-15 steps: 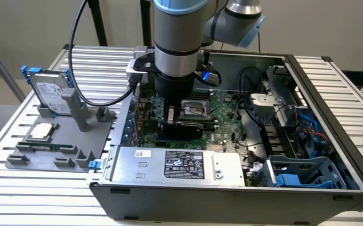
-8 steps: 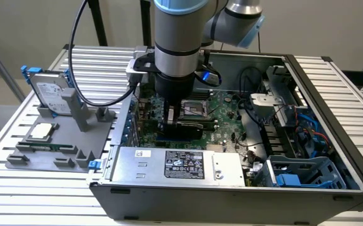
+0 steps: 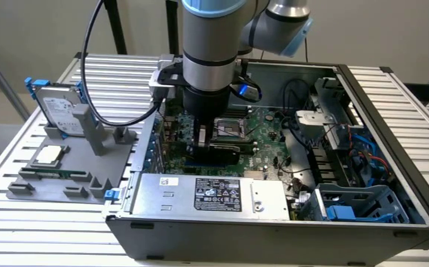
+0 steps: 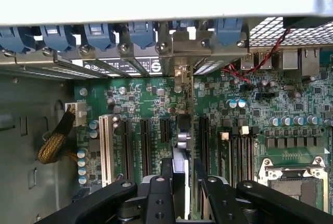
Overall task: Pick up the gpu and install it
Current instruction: 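Press down on the gpu until it lock into place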
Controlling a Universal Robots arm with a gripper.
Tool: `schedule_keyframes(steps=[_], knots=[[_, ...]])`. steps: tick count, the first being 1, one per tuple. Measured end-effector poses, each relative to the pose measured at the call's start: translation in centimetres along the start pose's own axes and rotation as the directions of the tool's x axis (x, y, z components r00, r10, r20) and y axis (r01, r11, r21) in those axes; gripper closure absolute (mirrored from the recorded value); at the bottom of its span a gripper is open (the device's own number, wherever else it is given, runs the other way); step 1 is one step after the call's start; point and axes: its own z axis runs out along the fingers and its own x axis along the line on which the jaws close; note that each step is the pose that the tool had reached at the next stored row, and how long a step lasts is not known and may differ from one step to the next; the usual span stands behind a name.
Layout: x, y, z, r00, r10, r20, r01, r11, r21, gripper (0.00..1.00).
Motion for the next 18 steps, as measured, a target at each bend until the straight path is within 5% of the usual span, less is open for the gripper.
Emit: schedule_keyframes(steps=[18], knots=[[-0.09,0.0,0.05,0.9999,-0.017,-0.0001,0.017,0.9999,-0.0001,1.0]])
